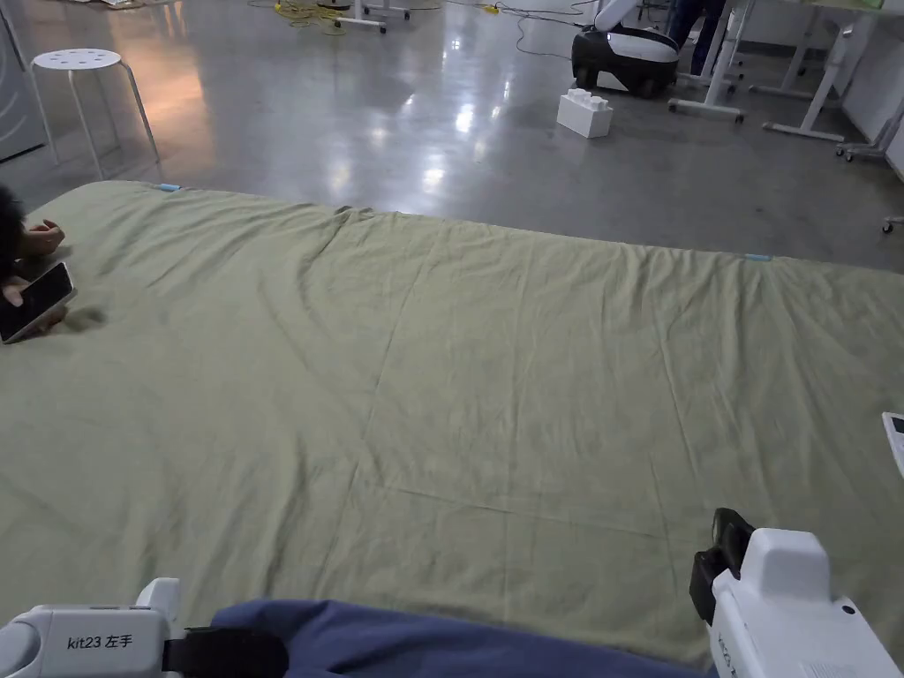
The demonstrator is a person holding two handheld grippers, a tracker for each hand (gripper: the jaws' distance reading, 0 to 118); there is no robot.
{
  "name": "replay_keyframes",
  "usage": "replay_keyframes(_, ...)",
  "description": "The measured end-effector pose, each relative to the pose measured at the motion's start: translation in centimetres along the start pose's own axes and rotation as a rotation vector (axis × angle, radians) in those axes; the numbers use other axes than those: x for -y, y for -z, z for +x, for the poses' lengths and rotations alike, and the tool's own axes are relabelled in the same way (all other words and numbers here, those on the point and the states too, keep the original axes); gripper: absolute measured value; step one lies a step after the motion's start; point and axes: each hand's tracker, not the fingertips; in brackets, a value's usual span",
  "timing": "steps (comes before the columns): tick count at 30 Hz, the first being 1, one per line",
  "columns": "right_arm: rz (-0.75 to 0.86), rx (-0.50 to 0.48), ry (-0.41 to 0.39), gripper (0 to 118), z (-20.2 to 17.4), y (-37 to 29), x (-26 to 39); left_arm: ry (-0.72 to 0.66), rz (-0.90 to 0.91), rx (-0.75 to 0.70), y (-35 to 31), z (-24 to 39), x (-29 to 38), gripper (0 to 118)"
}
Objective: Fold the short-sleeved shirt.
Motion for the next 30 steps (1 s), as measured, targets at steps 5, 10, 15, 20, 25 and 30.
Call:
replay_keyframes(5,0.003,-0.002,-0.012,0,0.0,0.0,-0.1,0.049,0.001,-0.064,-1.7,-3.1,-3.9,12)
replay_keyframes(10,0.007,-0.005,-0.011,0,0.0,0.2,-0.4,0.072,0.031,-0.084,-3.6,-0.8,-4.7,11)
replay_keyframes(15,0.011,-0.013,-0.009,0,0.0,0.4,-0.6,0.123,0.070,-0.188,-7.9,1.3,-6.3,11)
replay_keyframes(20,0.014,-0.024,-0.011,0,-0.2,0.6,-0.6,0.140,0.108,-0.373,-13.0,2.3,-7.3,11)
replay_keyframes(25,0.014,-0.038,-0.001,0,-0.7,0.8,-0.5,0.139,0.107,-0.499,-14.6,3.4,-7.1,11)
replay_keyframes(30,0.011,-0.050,0.004,0,-1.1,0.8,-0.5,0.160,0.087,-0.494,-13.0,6.1,-5.9,11)
